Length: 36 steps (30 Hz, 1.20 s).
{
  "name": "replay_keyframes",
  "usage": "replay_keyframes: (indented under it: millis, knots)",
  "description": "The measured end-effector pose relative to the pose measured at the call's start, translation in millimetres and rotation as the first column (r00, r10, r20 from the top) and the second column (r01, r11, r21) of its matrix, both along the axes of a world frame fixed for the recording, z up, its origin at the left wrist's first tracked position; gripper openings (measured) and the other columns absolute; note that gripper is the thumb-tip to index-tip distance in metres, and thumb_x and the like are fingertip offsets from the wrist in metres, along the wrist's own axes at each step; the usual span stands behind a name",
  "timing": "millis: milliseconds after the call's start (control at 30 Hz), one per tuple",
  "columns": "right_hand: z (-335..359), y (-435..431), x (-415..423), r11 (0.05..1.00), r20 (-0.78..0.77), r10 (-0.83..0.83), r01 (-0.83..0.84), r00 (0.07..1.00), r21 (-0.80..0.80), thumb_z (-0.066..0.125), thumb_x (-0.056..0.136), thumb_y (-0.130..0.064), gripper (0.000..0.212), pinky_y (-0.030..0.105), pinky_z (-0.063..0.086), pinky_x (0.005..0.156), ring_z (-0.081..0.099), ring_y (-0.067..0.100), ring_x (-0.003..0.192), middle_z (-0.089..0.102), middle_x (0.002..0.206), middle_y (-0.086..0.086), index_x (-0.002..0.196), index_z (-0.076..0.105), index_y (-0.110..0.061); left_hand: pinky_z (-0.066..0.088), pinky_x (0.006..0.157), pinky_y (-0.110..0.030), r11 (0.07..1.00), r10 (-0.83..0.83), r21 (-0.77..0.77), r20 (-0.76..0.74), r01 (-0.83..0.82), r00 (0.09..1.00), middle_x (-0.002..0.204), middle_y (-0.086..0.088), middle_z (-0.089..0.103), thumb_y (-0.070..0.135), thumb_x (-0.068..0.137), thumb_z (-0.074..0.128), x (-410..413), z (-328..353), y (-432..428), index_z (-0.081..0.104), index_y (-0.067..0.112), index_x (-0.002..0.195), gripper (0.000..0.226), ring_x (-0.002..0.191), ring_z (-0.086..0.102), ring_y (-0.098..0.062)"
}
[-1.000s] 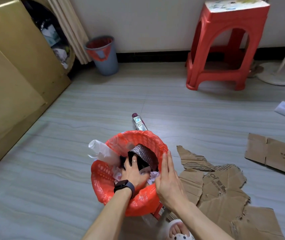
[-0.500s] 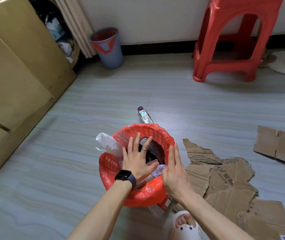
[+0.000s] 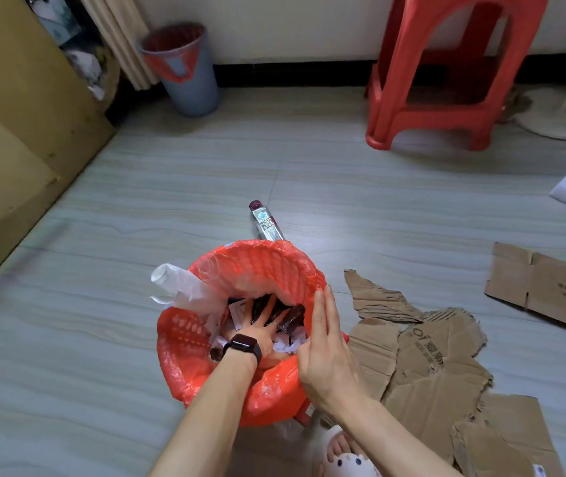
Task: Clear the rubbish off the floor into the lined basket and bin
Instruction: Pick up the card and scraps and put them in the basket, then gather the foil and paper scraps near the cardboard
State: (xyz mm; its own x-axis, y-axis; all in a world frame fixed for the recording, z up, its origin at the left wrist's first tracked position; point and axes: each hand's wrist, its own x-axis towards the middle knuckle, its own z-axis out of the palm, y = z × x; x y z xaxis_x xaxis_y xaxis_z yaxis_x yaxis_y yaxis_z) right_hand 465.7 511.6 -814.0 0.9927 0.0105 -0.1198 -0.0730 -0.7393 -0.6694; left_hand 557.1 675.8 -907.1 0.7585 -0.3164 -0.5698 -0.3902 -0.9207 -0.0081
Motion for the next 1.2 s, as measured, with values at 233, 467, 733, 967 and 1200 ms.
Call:
replay_keyframes:
  millis: [233,467,733,967,1200]
  knots:
    - [3.9,6.5,21.1,0.995,-0.042,-0.018,0.014,0.999,-0.096,0.035,0.091,-0.023,0.082,0.044,0.053,0.077,0.065,0.033,0.087,-0.035,0.157,-0.013,0.156,-0.013,-0.023,-0.003,0.119,-0.056,0.999,0.018,-0.049,0.011,-0.018,1.0,0.164,-0.001,-0.006,0.07,0.086,0.039,20.3,21.5,0.3,0.003,0.038,0.155,0.084,0.149,-0.012,-0.036]
    - [29.9,-33.2,27.2,0.983,-0.099,-0.085,0.066,0.991,-0.173,0.048,0.088,-0.011,0.078,0.043,0.046,0.1,0.051,0.04,0.125,0.011,0.165,0.005,0.157,0.011,-0.014,0.036,0.109,-0.049,0.974,0.135,-0.187,0.028,-0.127,0.991,0.151,0.005,0.034,0.058,0.076,0.064,2.0,100.6,-5.1,0.034,0.042,0.144,0.076,0.139,0.033,-0.027]
    - [76.5,-97.4,-37.1,0.994,-0.129,-0.093,0.084,0.987,-0.069,0.05,0.092,-0.025,0.055,0.036,0.041,0.105,0.052,0.028,0.127,0.056,0.139,0.008,0.146,0.04,-0.023,0.045,0.102,-0.037,0.927,0.031,-0.376,0.112,0.013,0.993,0.137,0.0,0.052,0.047,0.085,0.057,-51.2,188.5,-85.5,0.043,0.032,0.142,0.061,0.125,0.05,-0.022]
    - [157.3,-219.3,-93.9,0.933,-0.15,-0.188,0.129,0.971,-0.335,0.048,0.092,-0.027,0.057,0.036,0.037,0.111,0.042,0.026,0.137,0.045,0.151,0.006,0.148,0.04,-0.021,0.044,0.103,-0.034,0.854,-0.23,-0.409,0.257,0.321,0.939,0.146,0.0,0.045,0.043,0.092,0.056,-87.8,268.4,-179.4,0.035,0.031,0.148,0.06,0.13,0.046,-0.02]
    - [227.8,-346.1,-207.0,0.805,0.01,-0.471,0.434,0.882,-0.405,0.05,0.092,-0.033,0.05,0.036,0.04,0.106,0.047,0.028,0.13,0.051,0.141,0.007,0.14,0.048,-0.021,0.044,0.103,-0.036,0.713,-0.425,-0.438,0.352,0.548,0.834,0.147,0.002,0.042,0.044,0.094,0.056,-144.5,324.6,-301.8,0.033,0.035,0.147,0.059,0.131,0.044,-0.02]
